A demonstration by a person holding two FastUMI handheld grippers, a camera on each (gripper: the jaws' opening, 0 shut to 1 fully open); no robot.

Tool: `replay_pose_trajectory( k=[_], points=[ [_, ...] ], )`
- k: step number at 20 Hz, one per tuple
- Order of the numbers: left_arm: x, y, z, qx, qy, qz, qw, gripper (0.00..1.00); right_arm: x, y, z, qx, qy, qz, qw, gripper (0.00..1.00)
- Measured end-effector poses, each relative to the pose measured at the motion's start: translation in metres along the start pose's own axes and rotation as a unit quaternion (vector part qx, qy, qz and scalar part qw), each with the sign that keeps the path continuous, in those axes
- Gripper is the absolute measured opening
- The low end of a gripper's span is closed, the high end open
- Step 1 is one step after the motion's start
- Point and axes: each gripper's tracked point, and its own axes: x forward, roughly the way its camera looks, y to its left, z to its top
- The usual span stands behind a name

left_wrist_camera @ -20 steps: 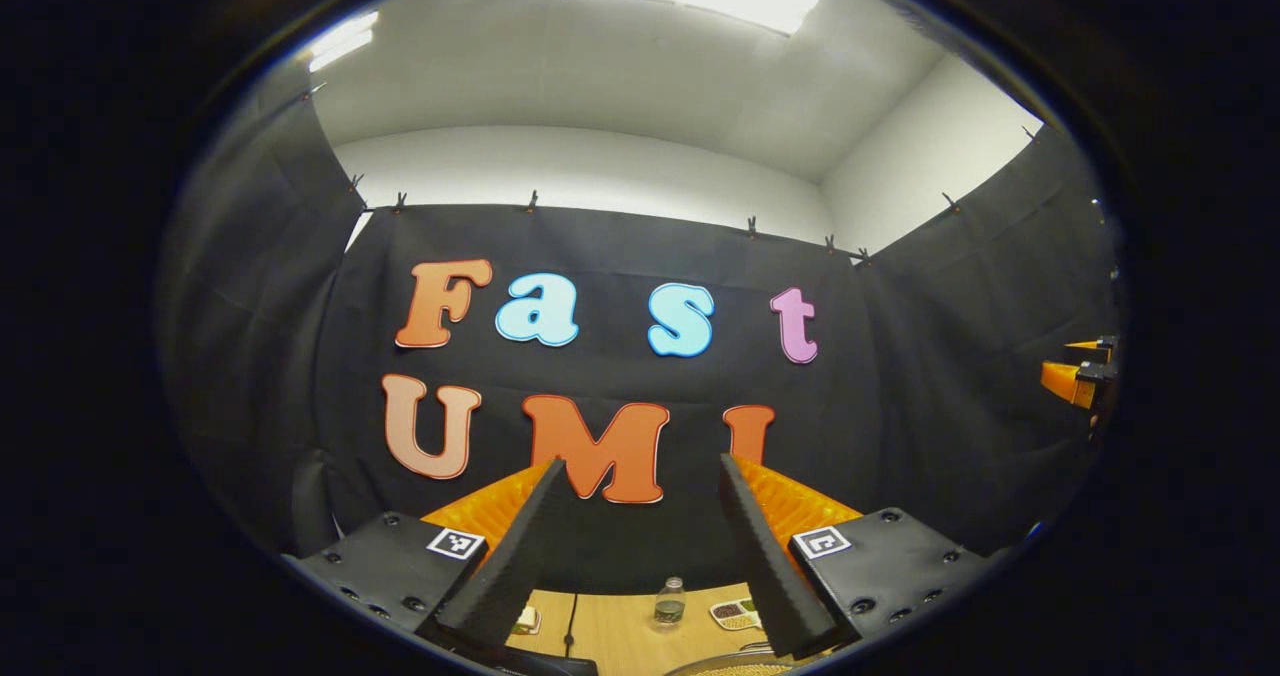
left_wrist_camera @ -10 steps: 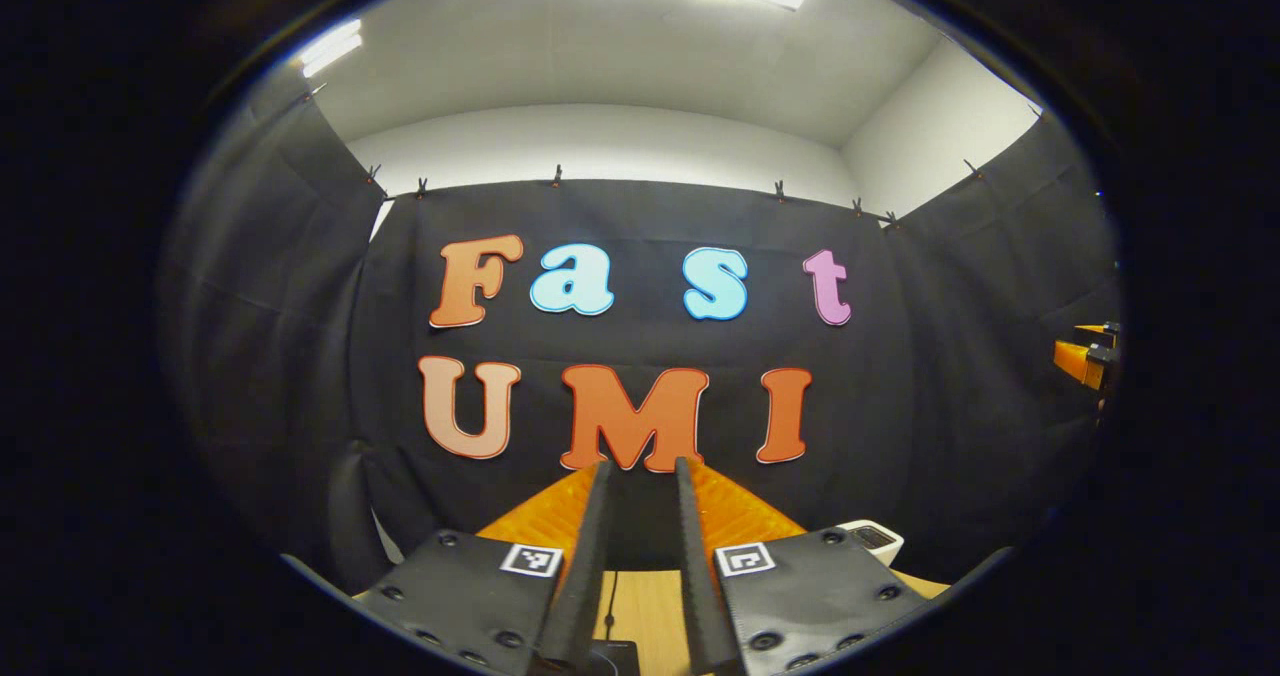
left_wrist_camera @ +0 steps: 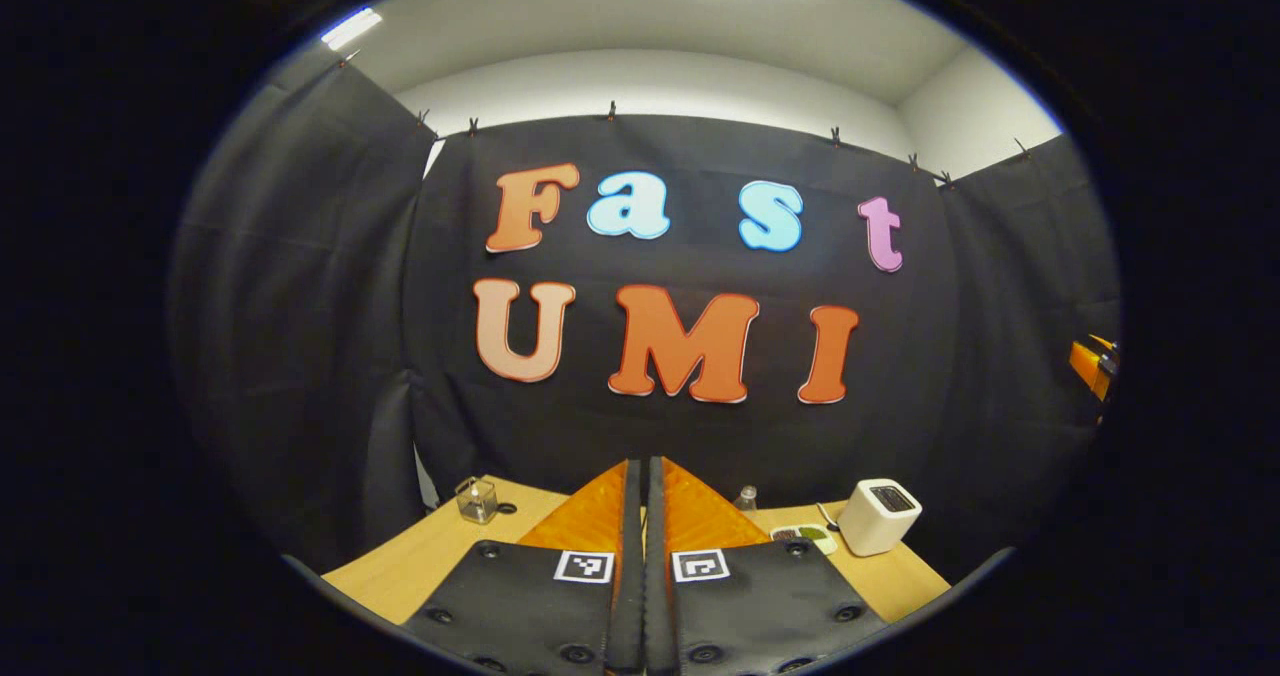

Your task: First push the handle of the pot to place it horizontally, then grasp the pot with both hands and set it on the induction cooktop.

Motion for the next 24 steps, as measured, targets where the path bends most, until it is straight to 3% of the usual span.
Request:
replay_pose_trajectory(
  k=[4, 9, 11, 16, 21, 24],
  points=[
    [-0.006, -0.015, -0.075, -0.018, 0.104, -0.008, 0.994, 0.07, 0.000, 0.005, -0.013, 0.000, 0.012, 0.019, 1.000, 0.95],
    [-0.021, -0.041, -0.173, -0.064, 0.239, -0.023, 0.969, 0.08, -0.005, 0.007, -0.022, 0.001, 0.024, 0.028, 0.999, 0.95],
    [-0.028, -0.049, -0.216, -0.071, 0.299, -0.028, 0.951, 0.08, -0.011, 0.004, -0.025, -0.002, 0.028, 0.025, 0.999, 0.95],
    [-0.064, -0.075, -0.314, -0.078, 0.448, -0.046, 0.890, 0.08, -0.022, -0.004, -0.032, -0.014, 0.042, 0.012, 0.999, 0.95],
    [-0.093, -0.103, -0.370, -0.093, 0.541, -0.060, 0.834, 0.08, -0.031, -0.020, -0.037, -0.024, 0.053, -0.005, 0.998, 0.95],
    [-0.109, -0.114, -0.388, -0.099, 0.577, -0.065, 0.808, 0.08, -0.034, -0.026, -0.040, -0.024, 0.060, -0.013, 0.998, 0.95]
  ],
)
